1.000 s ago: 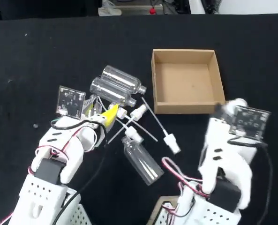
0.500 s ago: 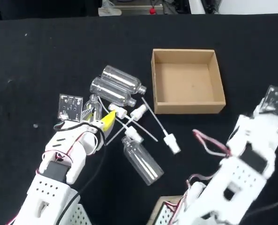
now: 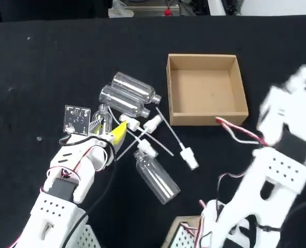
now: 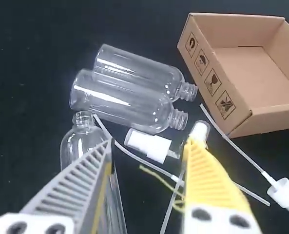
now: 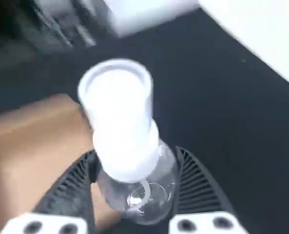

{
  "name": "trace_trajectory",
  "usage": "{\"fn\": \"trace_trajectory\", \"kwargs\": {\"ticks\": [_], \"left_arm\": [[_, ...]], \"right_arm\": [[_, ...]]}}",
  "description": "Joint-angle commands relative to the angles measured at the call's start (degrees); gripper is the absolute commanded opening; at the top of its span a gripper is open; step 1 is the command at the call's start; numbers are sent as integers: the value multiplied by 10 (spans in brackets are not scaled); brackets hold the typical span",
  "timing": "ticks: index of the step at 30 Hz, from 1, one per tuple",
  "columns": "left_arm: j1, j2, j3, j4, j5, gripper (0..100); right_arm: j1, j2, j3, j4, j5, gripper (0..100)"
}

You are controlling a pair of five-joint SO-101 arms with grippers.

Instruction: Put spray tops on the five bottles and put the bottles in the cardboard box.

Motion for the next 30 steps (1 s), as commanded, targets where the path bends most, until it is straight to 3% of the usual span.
{"fn": "trace_trajectory", "kwargs": {"ticks": [1,7,13,30], "left_arm": [[-2,-4,-4,-11,4,230],[1,-4,3,-12,5,230],[1,-4,1,-12,6,230],[1,-4,0,-13,5,230]], "right_arm": [[-109,0,-52,-41,-41,11],[-212,53,4,-187,-77,11],[-235,198,0,-311,-77,11],[-267,467,-168,-328,-78,11]]}}
